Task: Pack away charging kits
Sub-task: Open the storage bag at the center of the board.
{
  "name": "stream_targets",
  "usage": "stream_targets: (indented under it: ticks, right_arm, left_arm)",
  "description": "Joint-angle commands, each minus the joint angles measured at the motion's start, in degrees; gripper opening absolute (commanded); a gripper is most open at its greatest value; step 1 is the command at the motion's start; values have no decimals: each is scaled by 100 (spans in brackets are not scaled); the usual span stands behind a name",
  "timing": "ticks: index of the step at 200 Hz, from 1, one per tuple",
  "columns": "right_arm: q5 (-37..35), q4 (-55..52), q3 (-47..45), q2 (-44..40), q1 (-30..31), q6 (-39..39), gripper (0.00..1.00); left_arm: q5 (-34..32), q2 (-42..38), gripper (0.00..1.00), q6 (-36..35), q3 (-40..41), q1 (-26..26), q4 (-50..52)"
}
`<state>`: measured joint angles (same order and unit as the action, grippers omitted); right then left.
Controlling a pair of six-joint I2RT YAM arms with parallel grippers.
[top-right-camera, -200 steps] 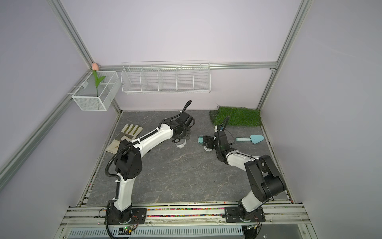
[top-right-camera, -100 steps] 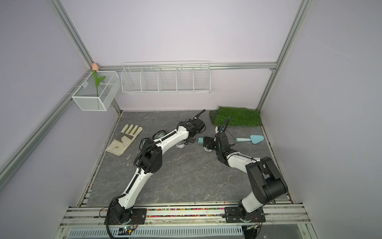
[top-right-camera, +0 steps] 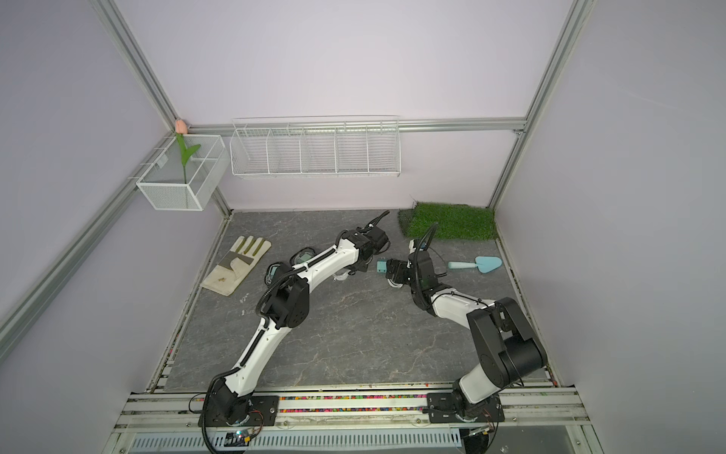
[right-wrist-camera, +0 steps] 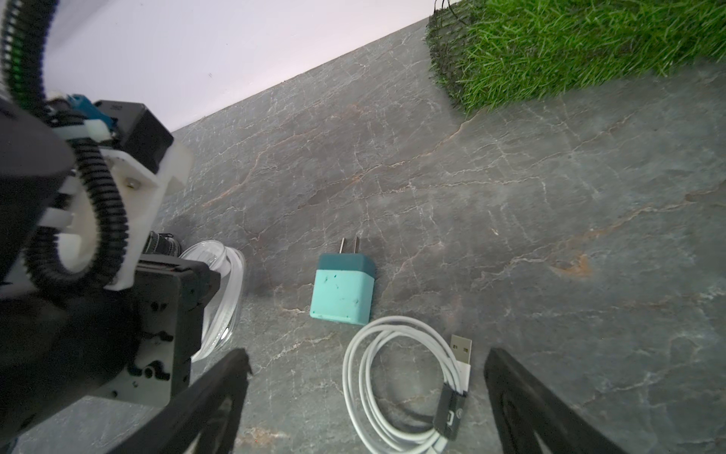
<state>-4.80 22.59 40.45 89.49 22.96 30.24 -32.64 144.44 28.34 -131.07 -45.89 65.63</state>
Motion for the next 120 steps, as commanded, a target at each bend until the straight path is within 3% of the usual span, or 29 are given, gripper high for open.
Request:
stream_targets:
  ticks: [1, 33, 52, 71, 97, 120]
  right_arm:
    - [-166, 171, -175, 36, -34, 242, 97]
    - [-971, -927, 49, 18, -79, 1114, 92]
    - [-433, -1169, 222, 100, -75, 1197, 100]
    - [-6, -1025, 185, 156, -40, 1304, 99]
    - [-297, -945, -26, 126, -49, 1492, 99]
    - [-329, -1303, 245, 366, -44, 1576, 83]
  left_arm:
    - [334, -462, 0, -15, 144, -7, -16]
    - [961, -1096, 0, -141, 803, 1, -580]
    - [1249, -1429, 0, -156, 1206, 44, -898]
    - [1415, -1676, 0, -127, 1537, 104, -1148]
    - [1546, -1901, 0, -127, 1874, 152, -1376]
    - [1408, -1923, 0, -123, 1940, 155, -1351]
